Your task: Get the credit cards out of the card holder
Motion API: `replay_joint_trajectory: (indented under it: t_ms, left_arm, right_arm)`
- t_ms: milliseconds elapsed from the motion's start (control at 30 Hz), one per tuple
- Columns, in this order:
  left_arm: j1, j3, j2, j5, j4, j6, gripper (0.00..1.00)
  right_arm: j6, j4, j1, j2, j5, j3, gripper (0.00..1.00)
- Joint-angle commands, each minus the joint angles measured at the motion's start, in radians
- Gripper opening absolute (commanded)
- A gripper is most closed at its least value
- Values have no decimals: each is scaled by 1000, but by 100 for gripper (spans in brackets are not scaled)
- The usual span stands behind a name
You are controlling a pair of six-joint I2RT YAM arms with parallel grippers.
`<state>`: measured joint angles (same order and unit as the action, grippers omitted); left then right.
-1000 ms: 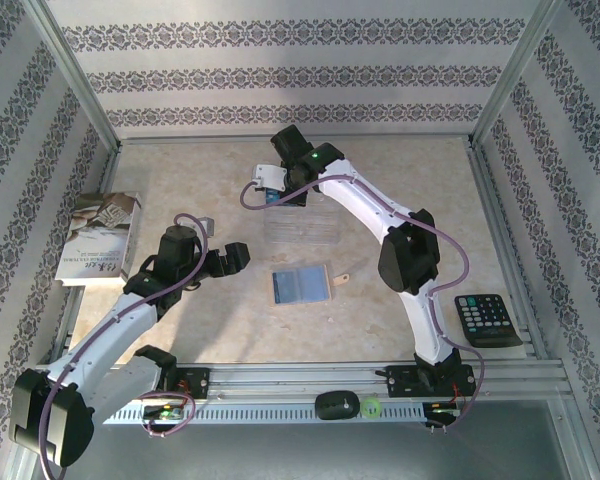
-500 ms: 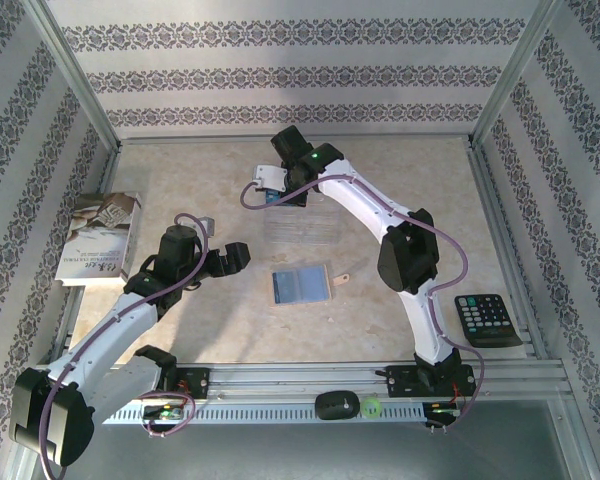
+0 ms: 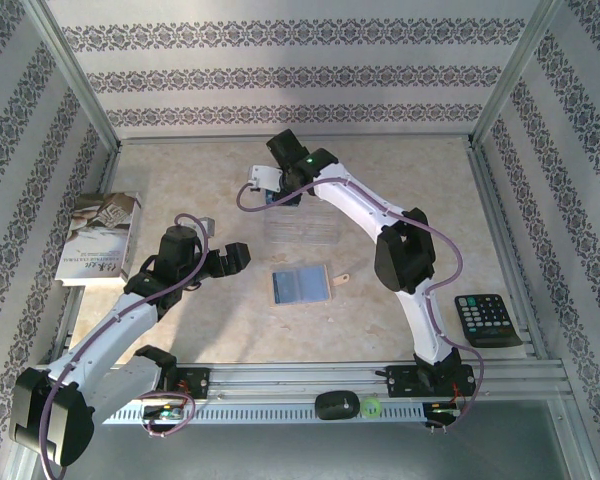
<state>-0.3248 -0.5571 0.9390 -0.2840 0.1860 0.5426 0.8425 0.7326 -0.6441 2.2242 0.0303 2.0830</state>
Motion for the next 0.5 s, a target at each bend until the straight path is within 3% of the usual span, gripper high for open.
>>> replay_joint_trajectory:
  t_ms: [0,167,233,467]
  left_arm:
    - [19,20,-4,-15,-41,8,99]
    - [18,43,-24,-20,-82,36,99]
    - [19,65,-39,-6,-113,60,99]
    - [21,156,-113,29,-220,153,99]
  right_arm:
    - [-39,-137,-13,-57,58,-40,37]
    - [-203,-305,-13,-173,42,-153,39]
    - [-348,-388,-10,-254,24,-239,41]
    - [-901,-423,-16,-495,-107,-566,43]
